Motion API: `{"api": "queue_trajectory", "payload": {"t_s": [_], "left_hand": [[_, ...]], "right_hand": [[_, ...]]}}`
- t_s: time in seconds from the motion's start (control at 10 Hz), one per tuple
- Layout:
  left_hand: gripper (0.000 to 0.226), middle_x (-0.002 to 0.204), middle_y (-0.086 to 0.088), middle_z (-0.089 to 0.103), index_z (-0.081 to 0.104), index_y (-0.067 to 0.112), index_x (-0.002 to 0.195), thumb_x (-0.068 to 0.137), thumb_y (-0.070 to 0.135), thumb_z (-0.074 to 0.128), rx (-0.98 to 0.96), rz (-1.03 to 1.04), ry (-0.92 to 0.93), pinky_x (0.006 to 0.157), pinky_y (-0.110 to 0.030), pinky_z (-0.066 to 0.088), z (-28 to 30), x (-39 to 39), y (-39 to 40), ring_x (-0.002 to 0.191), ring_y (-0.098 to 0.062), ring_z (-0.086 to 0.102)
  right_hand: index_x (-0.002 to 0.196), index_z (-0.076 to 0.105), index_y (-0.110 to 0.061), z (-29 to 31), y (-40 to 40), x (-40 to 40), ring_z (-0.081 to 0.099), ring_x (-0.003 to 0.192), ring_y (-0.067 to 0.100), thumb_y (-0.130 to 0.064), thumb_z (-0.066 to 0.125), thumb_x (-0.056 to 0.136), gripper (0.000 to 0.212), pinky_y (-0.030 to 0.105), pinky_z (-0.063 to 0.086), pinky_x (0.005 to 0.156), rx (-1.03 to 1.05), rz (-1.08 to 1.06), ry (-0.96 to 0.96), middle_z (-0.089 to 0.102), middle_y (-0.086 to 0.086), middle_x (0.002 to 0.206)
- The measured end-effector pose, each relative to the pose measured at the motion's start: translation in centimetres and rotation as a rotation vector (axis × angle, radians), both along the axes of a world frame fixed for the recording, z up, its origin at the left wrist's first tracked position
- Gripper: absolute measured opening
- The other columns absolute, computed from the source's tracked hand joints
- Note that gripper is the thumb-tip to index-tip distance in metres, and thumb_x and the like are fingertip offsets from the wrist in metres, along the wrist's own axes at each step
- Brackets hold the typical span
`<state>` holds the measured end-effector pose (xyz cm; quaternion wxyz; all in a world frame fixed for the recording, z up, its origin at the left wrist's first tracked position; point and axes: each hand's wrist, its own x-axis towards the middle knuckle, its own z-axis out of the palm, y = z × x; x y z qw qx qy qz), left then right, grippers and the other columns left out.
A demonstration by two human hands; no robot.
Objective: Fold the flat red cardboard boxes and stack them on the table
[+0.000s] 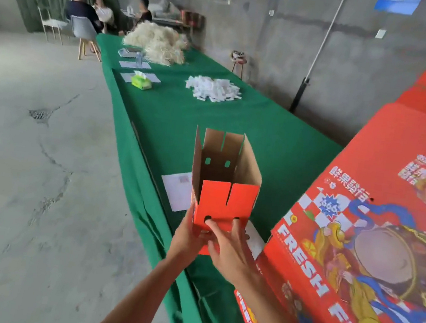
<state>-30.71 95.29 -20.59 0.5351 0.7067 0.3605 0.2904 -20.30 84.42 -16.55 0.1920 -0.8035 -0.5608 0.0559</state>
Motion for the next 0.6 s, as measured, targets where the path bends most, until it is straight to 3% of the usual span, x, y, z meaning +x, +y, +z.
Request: {"api": "queue_trajectory", "payload": {"t_s": [0.1,0.3,0.4,0.6], "left_hand": [[0.081,0.105,0.016,0.076,0.041,0.048,0.148,0.075,0.038,0.074,-0.022,0.017,0.061,0.083,-0.035,0.059,-2.0,0.5,-0.6,0.095,-0.002,0.072],[0.035,0.111,0.004,0.072,0.056,0.035,0.124,0.092,0.028,0.070,0.004,0.092,0.054,0.089,-0.053,0.057,-2.0,1.0,-1.1,0.104,-0.021,0.069],[0.037,0.118,0.002,0.068,0.057,0.030,0.124,0.091,0.027,0.074,0.057,0.137,0.037,0.094,-0.052,0.055,0.0,0.6,-1.3,0.113,-0.019,0.064],[0.067,0.148,0.005,0.052,0.043,0.024,0.151,0.094,0.037,0.075,0.172,0.276,-0.048,0.105,-0.041,0.049,5.3,-2.0,-2.3,0.132,-0.015,0.051]], "right_hand": [[0.155,0.038,-0.041,-2.1,-0.9,0.5,0.042,0.134,0.034,-0.029,0.059,0.098,0.062,0.042,0.042,0.110,-0.067,-0.009,0.002,0.030,0.012,0.145],[0.161,0.030,-0.039,-2.4,-2.1,0.2,0.023,0.152,0.036,-0.022,0.059,0.100,0.069,0.046,0.038,0.118,-0.124,0.003,0.076,0.014,0.015,0.163],[0.158,0.038,-0.035,-0.3,-2.4,-0.6,0.035,0.148,0.032,-0.016,0.060,0.099,0.065,0.042,0.042,0.113,-0.025,-0.006,0.143,0.029,0.012,0.158],[0.156,0.041,-0.025,5.2,-4.4,-2.3,0.053,0.127,0.019,-0.028,0.058,0.103,0.055,0.033,0.046,0.100,0.181,-0.114,0.211,0.051,0.000,0.140]]}}
